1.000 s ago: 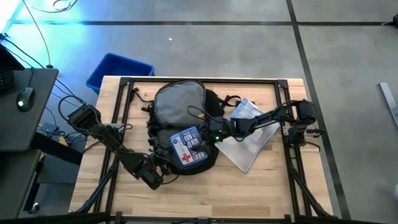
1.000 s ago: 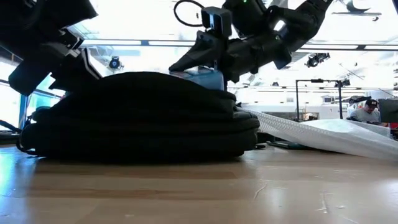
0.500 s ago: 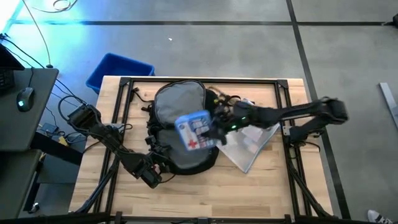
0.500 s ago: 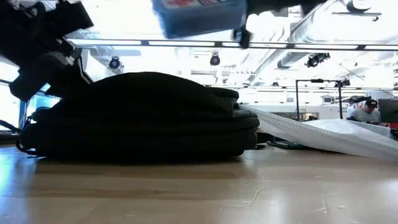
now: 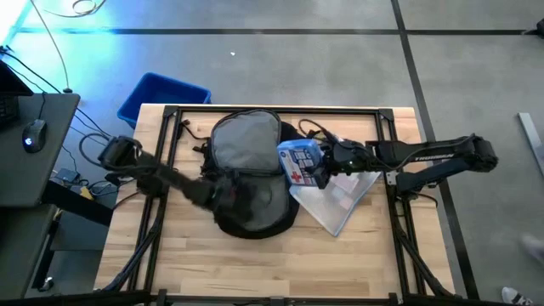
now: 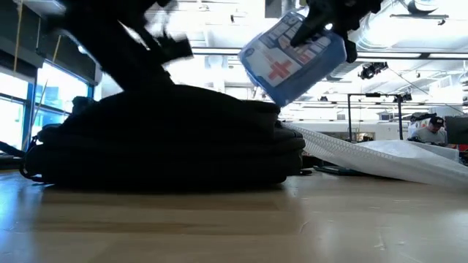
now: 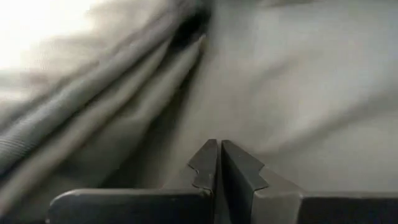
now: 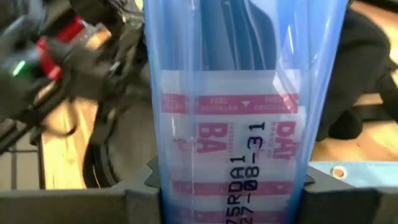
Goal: Unpack backpack
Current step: Remove the blue first aid kit from the black backpack
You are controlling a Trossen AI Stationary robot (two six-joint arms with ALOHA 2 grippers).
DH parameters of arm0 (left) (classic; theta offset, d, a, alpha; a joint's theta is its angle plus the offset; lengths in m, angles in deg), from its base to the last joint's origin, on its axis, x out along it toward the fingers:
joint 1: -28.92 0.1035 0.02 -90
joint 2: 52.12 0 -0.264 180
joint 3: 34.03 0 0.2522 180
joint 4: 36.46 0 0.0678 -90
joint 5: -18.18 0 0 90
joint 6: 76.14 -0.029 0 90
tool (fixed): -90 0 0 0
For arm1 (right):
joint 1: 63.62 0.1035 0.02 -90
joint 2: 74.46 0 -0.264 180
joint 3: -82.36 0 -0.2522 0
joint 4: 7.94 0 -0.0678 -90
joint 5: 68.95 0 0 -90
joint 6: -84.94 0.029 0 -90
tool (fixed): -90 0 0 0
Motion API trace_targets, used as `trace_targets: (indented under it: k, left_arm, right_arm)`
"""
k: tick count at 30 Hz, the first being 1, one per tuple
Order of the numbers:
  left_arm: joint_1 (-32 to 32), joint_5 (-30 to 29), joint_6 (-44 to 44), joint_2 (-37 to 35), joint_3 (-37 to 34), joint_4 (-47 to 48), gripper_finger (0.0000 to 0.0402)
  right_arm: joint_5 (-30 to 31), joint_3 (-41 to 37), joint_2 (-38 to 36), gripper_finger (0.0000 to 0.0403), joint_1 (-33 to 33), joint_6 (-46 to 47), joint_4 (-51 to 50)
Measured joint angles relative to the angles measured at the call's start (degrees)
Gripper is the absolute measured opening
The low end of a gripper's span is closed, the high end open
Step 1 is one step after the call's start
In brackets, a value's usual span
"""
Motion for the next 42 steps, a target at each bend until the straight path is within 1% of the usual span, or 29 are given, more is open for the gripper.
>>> trace_targets:
  k: [2,3,4,8,12,14,15,18,20,24,26,28,31,34,37,40,42]
  left_arm:
    - [4.8,4.1,0.4,0.6,-0.3,0.9,0.0]
    - [6.9,4.9,0.4,0.6,-1.0,1.1,0.0]
    - [8.5,4.5,0.9,0.6,-2.0,1.2,0.0]
    - [11.7,0.5,6.5,-0.5,-5.6,8.6,0.0]
    - [13.8,-1.9,11.9,-2.5,-9.7,10.1,0.0]
    - [14.2,-3.1,13.5,-3.8,-11.2,10.4,0.0]
    - [14.2,-4.1,14.4,-4.6,-11.7,11.5,0.0]
    - [14.5,-7.3,18.4,-7.5,-13.2,17.2,0.0]
    - [14.7,-8.3,20.2,-10.2,-13.9,21.5,0.0]
    - [13.6,-10.6,25.7,-15.8,-14.3,32.4,0.0]
    - [12.5,-11.8,28.6,-18.7,-14.4,37.9,0.0]
    - [11.4,-12.9,30.9,-21.0,-14.5,41.0,0.0]
    - [9.9,-13.8,32.6,-23.6,-14.5,42.8,0.0]
    - [8.7,-14.2,32.8,-25.5,-14.4,42.3,0.0002]
    - [7.4,-13.7,32.4,-26.9,-14.0,42.3,0.0017]
    - [5.7,-13.0,32.4,-28.6,-12.6,42.1,0.0045]
    - [4.2,-12.2,32.8,-29.3,-11.3,41.7,0.0064]
  right_arm:
    - [0.0,0.0,0.3,0.0141,0.4,0.0,0.1]
    - [0.0,0.0,0.4,0.0141,0.6,0.1,0.1]
    - [0.0,0.0,0.4,0.0141,0.9,0.2,0.0]
    - [1.0,0.0,0.4,0.0141,2.5,1.2,-2.8]
    - [1.5,-0.3,0.4,0.0141,3.1,3.1,-8.0]
    - [3.1,-1.7,0.3,0.0141,3.5,4.5,-8.8]
    - [2.9,-2.5,0.1,0.0141,3.4,4.8,-8.9]
    - [2.7,-5.7,-0.8,0.0141,3.2,6.3,-8.0]
    - [4.7,-8.5,-1.1,0.0141,2.7,7.7,-6.5]
    - [8.5,-13.6,-2.5,0.0141,-0.8,7.6,5.9]
    - [9.7,-16.8,-2.4,0.0141,-4.3,6.9,12.0]
    - [9.9,-20.1,-1.9,0.0141,-7.9,6.6,19.9]
    - [8.4,-24.6,0.1,0.0141,-13.7,6.4,33.5]
    - [5.8,-27.1,3.9,0.0141,-19.3,6.4,41.7]
    - [3.7,-27.1,8.6,0.0141,-23.7,6.6,47.4]
    - [-0.3,-25.6,14.3,0.0141,-27.0,7.0,50.0]
    - [-1.6,-24.0,17.6,0.0141,-28.7,7.1,51.2]
